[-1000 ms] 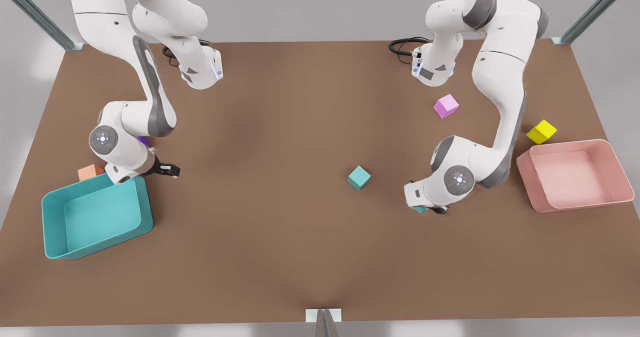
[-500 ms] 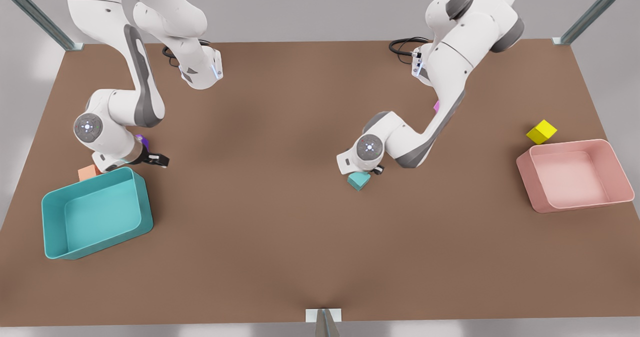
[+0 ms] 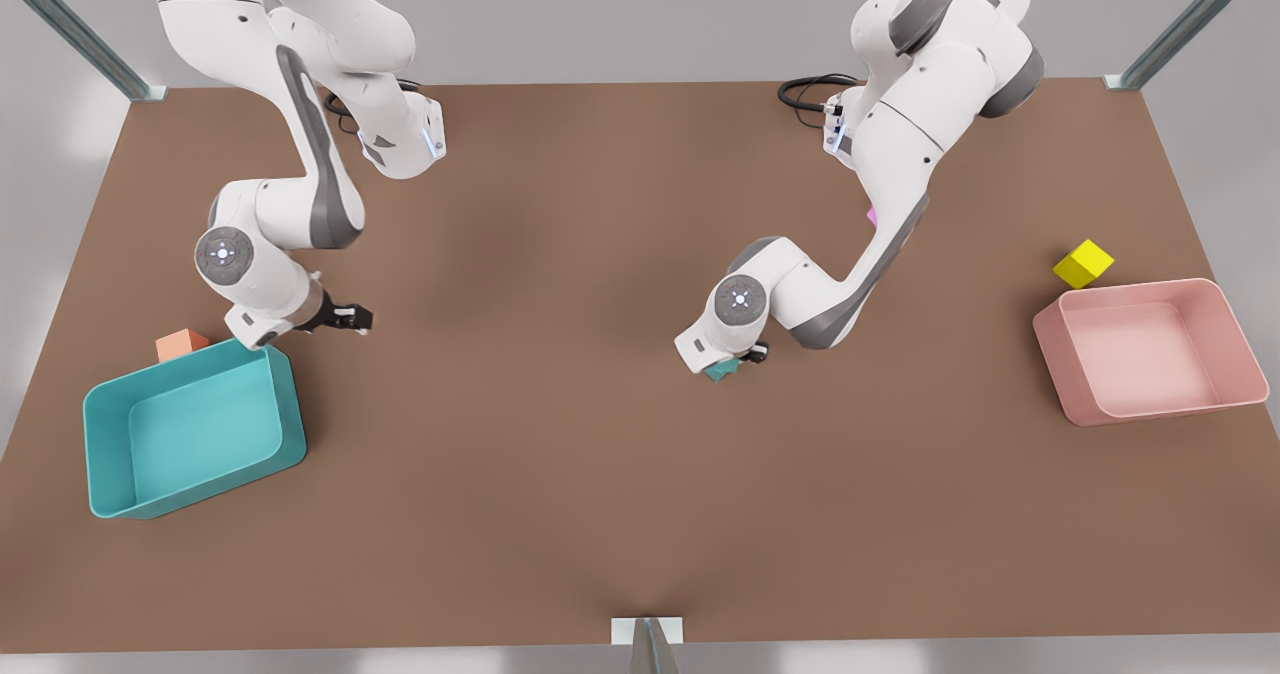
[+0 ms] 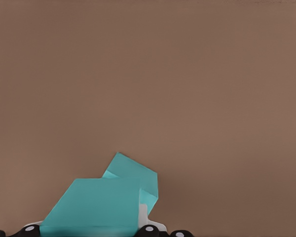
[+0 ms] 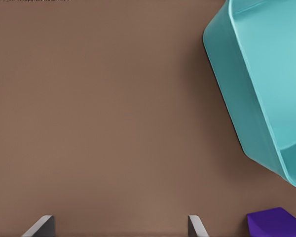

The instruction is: Stack the two blue cubes on top of each other

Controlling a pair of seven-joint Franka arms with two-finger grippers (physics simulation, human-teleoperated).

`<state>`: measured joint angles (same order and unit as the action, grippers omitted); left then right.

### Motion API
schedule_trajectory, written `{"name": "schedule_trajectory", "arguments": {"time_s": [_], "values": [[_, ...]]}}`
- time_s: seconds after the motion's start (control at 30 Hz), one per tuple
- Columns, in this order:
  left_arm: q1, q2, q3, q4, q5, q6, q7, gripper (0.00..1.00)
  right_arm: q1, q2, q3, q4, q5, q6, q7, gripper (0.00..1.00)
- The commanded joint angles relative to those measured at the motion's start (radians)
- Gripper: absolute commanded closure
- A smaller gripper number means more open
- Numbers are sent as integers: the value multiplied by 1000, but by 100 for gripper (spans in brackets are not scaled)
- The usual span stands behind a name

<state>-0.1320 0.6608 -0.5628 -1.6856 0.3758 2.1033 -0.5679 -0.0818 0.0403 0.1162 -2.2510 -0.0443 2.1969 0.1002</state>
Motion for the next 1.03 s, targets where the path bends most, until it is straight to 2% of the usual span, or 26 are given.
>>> {"name": "schedule_trajectory", "arguments": {"time_s": [0.0, 0.03, 0.13, 0.17, 0.33, 0.4, 0.53, 0.67, 0.7, 0.73, 0.77, 0.8, 0.83, 0.87, 1.0], "values": [[0, -1, 0, -3, 2, 11, -185, 38, -23, 0, 0, -1, 1, -2, -14, 0], [2, -1, 0, -3, 2, 11, -185, 33, -23, 1, 0, 1, 1, 0, -14, 0], [-3, -3, 0, -6, 2, 11, -191, 30, -23, 1, 0, 1, 1, 0, -14, 0], [-6, -4, 0, -6, 2, 11, -191, 0, -23, 1, 0, 1, 1, 0, -13, 0], [3, -16, 0, -5, 2, -9, -190, 0, -23, 1, 6, 1, 1, 0, -7, 0], [25, -70, -5, 12, -2, -69, -190, 0, -23, 1, 6, 1, 1, 0, -7, 0], [23, -72, -59, 501, -12, -663, -121, 0, -23, 1, 6, 1, 1, 1, -7, 0], [107, -78, -54, 652, -5, -888, 20, 0, -23, 1, 6, 1, 1, 1, -7, 0], [182, -108, -60, 662, -11, -913, 83, 0, -23, 3, 6, 1, 1, 1, -7, 0], [139, -168, 132, 690, -43, -971, 468, 0, -23, 3, 6, 1, 1, 1, -7, 0], [69, -263, 473, 685, -419, -933, 579, 0, -23, 3, 6, 1, 1, 1, -7, 0], [81, -370, 587, 576, -567, -828, 589, 0, -21, 3, 6, 1, 1, 1, -7, 0], [77, -656, 554, 112, -451, -445, 585, 0, -23, 3, 13, 1, 3, 1, -7, 0], [84, -632, 529, 170, -410, -516, 576, 0, -23, 1, 14, 1, 4, 1, -5, 0], [84, -587, 527, 193, -413, -523, 572, 0, -23, 1, 14, 1, 4, 1, -5, 0]]}}
